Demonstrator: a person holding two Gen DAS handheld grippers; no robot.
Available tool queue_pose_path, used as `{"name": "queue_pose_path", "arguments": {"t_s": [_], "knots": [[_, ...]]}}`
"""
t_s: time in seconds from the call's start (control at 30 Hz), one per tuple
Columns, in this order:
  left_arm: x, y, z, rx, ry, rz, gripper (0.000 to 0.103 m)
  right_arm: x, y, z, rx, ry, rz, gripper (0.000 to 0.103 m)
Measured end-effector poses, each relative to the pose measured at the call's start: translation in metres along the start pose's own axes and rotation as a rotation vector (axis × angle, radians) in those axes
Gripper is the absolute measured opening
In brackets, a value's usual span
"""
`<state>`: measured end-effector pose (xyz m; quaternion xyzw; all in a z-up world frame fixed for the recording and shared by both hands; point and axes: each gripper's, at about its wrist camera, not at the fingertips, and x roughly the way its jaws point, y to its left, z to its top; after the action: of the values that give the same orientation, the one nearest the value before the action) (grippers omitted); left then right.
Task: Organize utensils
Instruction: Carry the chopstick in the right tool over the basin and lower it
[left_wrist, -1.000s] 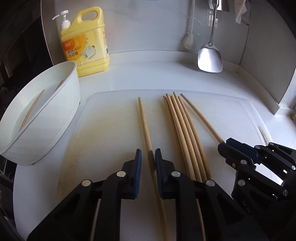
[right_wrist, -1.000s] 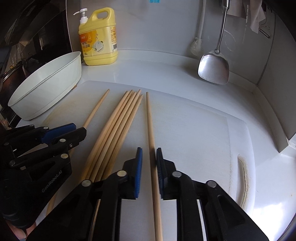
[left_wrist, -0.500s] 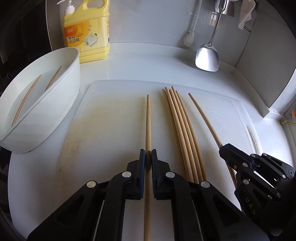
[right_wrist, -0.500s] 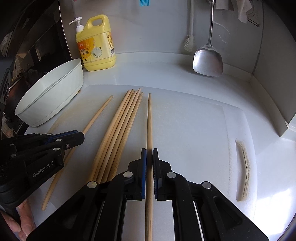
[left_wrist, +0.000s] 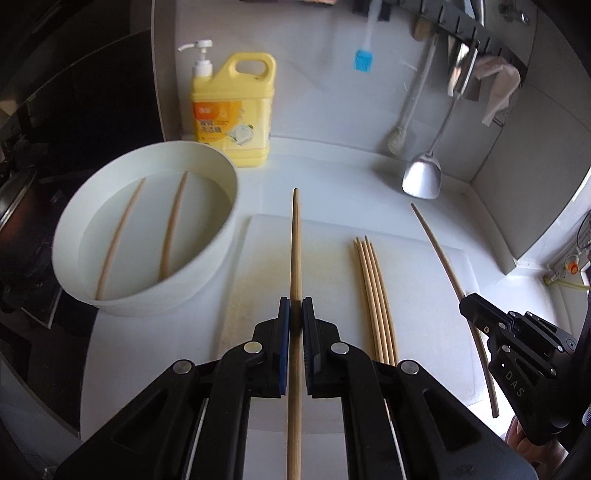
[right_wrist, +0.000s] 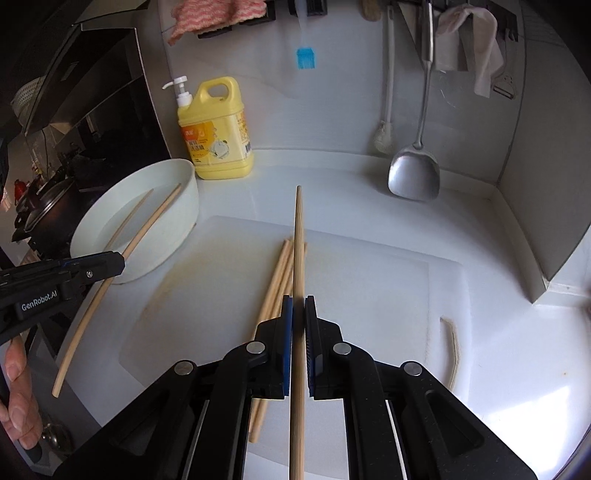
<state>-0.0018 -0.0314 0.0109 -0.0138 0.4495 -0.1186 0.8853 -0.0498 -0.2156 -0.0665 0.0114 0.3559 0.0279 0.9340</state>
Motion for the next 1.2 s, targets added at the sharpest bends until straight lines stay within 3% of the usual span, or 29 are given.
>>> {"name": "queue_pose_path", "arguments": {"t_s": [0.27, 0.63, 0.87, 1.2], "knots": [[-0.018, 0.086, 0.038, -0.035, -0.066, 0.046, 0.007, 0.011, 0.08, 0.053, -0.037, -0.049, 0.063, 0.006], [0.033, 0.209, 0.094, 0.041, -0.013, 0.036, 0.007, 0.086, 0.202, 0.114, 0.044, -0.028, 0.094, 0.006], [0.07, 0.237, 0.099, 0.05, 0.038, 0.007, 0.007, 0.134, 0.24, 0.132, 0.081, 0.027, 0.109, 0.006], [0.108, 0.249, 0.095, 0.034, 0.09, 0.001, 0.007, 0.181, 0.242, 0.135, 0.125, 0.125, 0.094, 0.006]]}}
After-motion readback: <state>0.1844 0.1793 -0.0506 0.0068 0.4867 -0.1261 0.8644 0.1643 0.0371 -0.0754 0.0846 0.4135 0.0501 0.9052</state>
